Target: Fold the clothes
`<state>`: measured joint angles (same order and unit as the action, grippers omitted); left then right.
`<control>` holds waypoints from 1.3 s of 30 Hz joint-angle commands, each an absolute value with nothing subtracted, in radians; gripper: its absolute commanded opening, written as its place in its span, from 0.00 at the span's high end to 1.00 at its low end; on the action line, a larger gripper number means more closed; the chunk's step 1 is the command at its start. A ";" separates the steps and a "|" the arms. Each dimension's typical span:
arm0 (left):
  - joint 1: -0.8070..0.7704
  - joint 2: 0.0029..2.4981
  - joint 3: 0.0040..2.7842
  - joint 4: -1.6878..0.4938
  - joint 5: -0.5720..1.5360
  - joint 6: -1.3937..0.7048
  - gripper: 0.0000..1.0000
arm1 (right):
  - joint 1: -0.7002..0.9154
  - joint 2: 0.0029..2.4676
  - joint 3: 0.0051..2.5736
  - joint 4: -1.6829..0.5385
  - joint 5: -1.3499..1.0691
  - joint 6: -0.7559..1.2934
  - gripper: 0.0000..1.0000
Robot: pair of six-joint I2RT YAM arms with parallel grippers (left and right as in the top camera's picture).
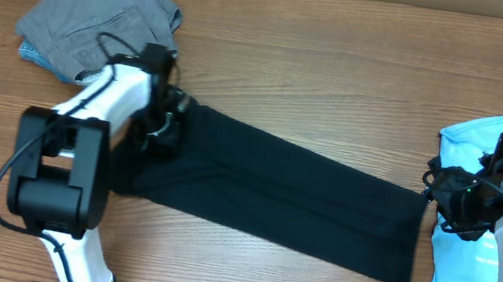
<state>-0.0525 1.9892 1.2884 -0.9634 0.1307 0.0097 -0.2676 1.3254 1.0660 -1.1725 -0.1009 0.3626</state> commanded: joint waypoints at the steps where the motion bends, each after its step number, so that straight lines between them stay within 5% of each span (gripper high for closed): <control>1: 0.077 2.003 1.256 -0.936 -0.004 -0.082 0.96 | -0.271 1.377 1.024 -1.153 -0.108 0.367 0.40; 26: 0.140 1.895 1.387 -1.040 0.311 0.023 0.88 | -0.268 1.591 0.660 -0.808 -0.497 0.253 0.37; 29: 0.140 1.848 1.455 -1.092 0.311 0.028 0.87 | -0.268 1.591 0.626 -0.744 -0.518 0.254 0.50; 33: 0.140 1.783 1.549 -1.156 0.304 0.031 0.85 | -0.278 1.590 0.656 -0.748 -0.488 0.266 0.92; 39: 0.140 1.726 1.649 -1.238 0.289 0.031 0.83 | -0.342 1.559 0.835 -0.915 -0.292 0.311 0.96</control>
<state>0.1436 1.7691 1.5909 -1.2121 0.2890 0.0074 -0.2966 1.5776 0.7139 -0.8619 -0.4622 0.2863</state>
